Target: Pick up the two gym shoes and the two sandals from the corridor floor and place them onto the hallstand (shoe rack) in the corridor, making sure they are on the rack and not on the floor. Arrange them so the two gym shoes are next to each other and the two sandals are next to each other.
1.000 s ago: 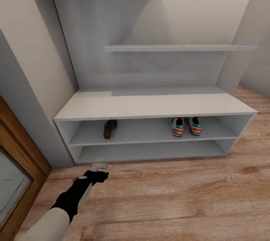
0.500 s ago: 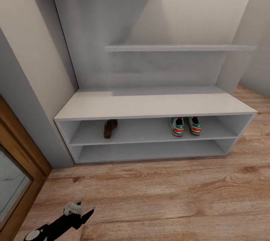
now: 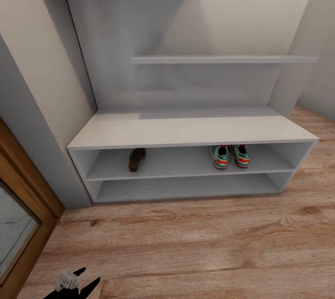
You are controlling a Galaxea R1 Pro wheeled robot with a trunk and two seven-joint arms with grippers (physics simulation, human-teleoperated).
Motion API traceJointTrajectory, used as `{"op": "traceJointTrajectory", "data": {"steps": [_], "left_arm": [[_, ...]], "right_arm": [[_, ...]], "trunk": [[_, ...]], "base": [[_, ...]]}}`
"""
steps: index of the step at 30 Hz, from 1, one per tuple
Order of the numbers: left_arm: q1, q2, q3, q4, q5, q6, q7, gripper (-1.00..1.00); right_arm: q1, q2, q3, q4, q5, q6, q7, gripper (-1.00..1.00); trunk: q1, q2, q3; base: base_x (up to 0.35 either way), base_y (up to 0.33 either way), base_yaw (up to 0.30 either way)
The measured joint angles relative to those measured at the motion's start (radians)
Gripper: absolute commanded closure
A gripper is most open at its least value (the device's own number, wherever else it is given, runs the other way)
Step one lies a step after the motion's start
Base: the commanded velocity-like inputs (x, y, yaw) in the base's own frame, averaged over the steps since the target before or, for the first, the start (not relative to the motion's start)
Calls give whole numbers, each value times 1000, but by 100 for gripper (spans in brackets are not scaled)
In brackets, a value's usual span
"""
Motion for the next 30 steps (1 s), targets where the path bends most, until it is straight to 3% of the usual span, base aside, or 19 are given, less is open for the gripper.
{"op": "traceJointTrajectory", "data": {"steps": [5, 30], "left_arm": [[0, 0, 5, 0, 0, -1, -2, -100], [0, -1, 9, 0, 1, 0, -4, -100]], "right_arm": [[0, 2, 2, 1, 0, 0, 0, 100], [0, 3, 2, 1, 1, 0, 0, 100]], "trunk": [[0, 0, 0], [0, 0, 0]], "base": [[-131, -34, 0], [-297, -39, 16]]}}
